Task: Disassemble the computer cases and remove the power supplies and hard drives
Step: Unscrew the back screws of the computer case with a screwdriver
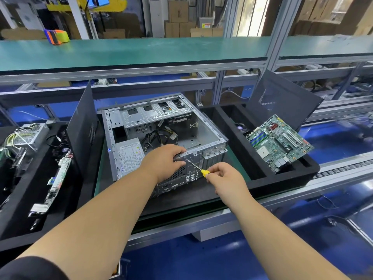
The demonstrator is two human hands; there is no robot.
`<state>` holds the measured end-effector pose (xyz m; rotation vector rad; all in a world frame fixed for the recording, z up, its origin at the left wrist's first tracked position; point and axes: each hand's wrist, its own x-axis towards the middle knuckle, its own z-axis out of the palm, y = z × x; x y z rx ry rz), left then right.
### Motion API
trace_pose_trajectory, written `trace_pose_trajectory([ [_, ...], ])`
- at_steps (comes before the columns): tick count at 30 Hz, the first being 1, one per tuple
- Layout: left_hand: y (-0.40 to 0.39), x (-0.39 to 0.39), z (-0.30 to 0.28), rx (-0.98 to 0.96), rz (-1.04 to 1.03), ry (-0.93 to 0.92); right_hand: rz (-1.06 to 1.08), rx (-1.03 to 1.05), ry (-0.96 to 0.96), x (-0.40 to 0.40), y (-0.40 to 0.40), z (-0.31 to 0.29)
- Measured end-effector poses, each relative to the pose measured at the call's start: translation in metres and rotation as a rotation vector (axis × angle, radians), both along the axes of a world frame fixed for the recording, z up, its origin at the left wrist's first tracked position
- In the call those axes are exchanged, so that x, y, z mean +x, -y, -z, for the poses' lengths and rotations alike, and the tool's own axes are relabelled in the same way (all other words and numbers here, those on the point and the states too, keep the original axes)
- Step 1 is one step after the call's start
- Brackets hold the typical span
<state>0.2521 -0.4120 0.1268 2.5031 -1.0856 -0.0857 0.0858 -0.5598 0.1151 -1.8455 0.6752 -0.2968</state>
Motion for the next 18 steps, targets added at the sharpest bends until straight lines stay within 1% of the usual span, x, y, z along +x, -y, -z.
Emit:
trace_pose_trajectory([
  [12, 0.0010, -0.0014, 0.0006, -0.010, -0.014, 0.008, 0.005, 0.050, 0.007, -0.0012, -0.0024, -0.0018],
  [16, 0.0011, -0.0034, -0.0012, -0.005, -0.024, 0.014, 0.005, 0.079, -0.015, -0.0012, -0.0047, -0.0055],
  [18, 0.0011, -0.0038, -0.0008, -0.009, -0.032, 0.015, 0.002, 0.104, -0.057, -0.0004, -0.0057, -0.0074],
])
